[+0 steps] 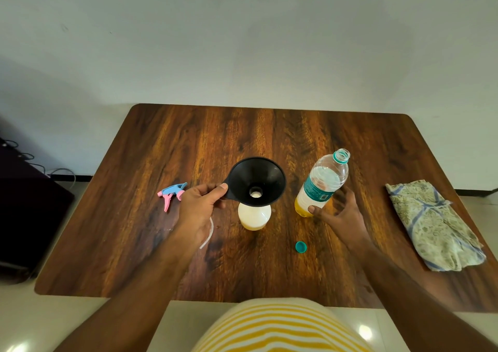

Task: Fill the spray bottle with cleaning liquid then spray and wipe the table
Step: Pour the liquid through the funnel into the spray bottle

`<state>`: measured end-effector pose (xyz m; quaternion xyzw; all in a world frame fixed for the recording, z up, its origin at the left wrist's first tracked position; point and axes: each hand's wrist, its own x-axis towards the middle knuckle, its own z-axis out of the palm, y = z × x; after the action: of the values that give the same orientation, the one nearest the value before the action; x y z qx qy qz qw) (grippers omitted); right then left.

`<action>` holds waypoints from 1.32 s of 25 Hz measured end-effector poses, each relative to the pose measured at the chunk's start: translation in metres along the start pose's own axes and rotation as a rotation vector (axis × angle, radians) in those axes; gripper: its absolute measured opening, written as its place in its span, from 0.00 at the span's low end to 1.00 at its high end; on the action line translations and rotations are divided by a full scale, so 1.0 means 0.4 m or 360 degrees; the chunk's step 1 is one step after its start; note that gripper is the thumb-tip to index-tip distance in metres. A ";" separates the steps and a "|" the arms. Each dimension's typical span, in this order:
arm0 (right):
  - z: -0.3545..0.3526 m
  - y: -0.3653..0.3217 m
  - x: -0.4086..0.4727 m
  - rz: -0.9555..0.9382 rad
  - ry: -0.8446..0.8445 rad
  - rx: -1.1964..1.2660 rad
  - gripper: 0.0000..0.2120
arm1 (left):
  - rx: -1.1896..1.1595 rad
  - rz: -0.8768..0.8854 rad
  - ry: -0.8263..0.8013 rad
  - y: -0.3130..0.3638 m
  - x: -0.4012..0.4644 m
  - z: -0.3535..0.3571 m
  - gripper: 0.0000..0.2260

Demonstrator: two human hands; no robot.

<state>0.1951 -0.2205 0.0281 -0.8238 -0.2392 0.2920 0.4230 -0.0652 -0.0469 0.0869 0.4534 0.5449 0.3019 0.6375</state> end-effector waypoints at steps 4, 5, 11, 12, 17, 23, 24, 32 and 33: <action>0.001 0.004 -0.006 0.0005 0.0009 -0.0010 0.48 | 0.0005 0.0007 0.0017 -0.002 0.004 -0.005 0.03; 0.001 0.005 -0.007 0.0005 0.0006 -0.0010 0.48 | 0.0011 0.0012 0.0012 -0.001 0.007 -0.007 0.02; -0.001 0.014 -0.016 0.0008 -0.0008 0.0001 0.48 | 0.0065 0.0073 0.0000 -0.004 0.007 -0.002 0.02; -0.001 0.016 -0.017 0.0005 -0.0008 -0.0007 0.48 | 0.0066 0.0073 0.0002 -0.004 0.006 0.000 0.02; -0.005 0.020 -0.023 0.0016 -0.0012 -0.0028 0.49 | 0.0019 0.0061 0.0005 -0.001 0.005 0.001 0.02; -0.005 0.026 -0.030 0.0023 -0.0013 -0.0039 0.48 | 0.0049 0.0029 0.0014 -0.007 0.019 -0.005 0.02; -0.006 0.026 -0.029 0.0025 -0.0017 -0.0040 0.49 | 0.0044 0.0016 0.0006 -0.007 0.022 -0.005 0.02; -0.010 0.026 -0.031 0.0023 -0.0026 -0.0030 0.49 | 0.0051 0.0115 -0.0084 0.004 0.037 -0.005 0.03; -0.011 0.026 -0.032 0.0023 -0.0026 -0.0023 0.49 | 0.0084 0.0164 -0.0104 0.005 0.037 -0.005 0.02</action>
<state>0.1906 -0.2367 0.0250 -0.8262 -0.2388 0.3000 0.4129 -0.0634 -0.0325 0.0824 0.5071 0.5075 0.3049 0.6264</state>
